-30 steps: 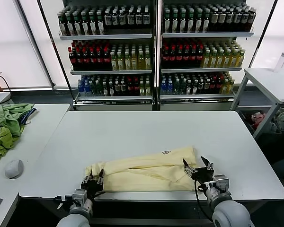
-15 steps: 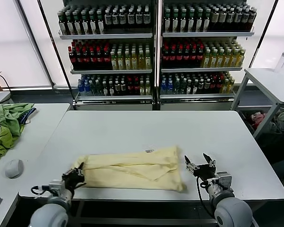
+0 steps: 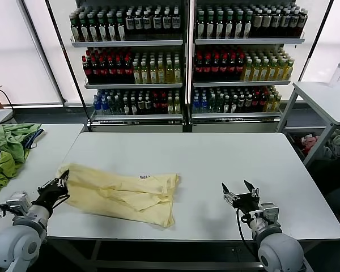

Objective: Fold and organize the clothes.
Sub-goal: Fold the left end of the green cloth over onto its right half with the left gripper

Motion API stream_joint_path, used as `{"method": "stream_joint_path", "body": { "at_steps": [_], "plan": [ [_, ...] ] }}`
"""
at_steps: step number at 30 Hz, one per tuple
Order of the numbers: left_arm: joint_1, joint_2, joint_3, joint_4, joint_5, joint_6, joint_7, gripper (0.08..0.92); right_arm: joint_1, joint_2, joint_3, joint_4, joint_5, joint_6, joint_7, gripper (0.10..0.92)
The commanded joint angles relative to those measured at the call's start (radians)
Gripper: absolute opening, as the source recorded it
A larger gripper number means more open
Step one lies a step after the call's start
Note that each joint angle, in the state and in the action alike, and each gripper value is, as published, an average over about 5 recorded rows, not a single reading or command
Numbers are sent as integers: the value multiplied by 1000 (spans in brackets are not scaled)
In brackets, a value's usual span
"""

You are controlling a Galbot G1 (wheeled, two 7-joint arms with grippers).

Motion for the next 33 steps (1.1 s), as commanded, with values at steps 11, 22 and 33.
{"method": "stream_joint_path", "body": {
  "at_steps": [11, 22, 33],
  "plan": [
    [-172, -200, 377, 3, -315, 0, 24, 127, 1, -13, 5, -4, 1, 3, -3, 823],
    [-244, -223, 537, 142, 7, 11, 59, 127, -2, -21, 12, -2, 7, 4, -3, 823],
    [-191, -218, 485, 7, -27, 5, 126, 381, 9, -18, -5, -7, 4, 3, -3, 823]
  ]
}}
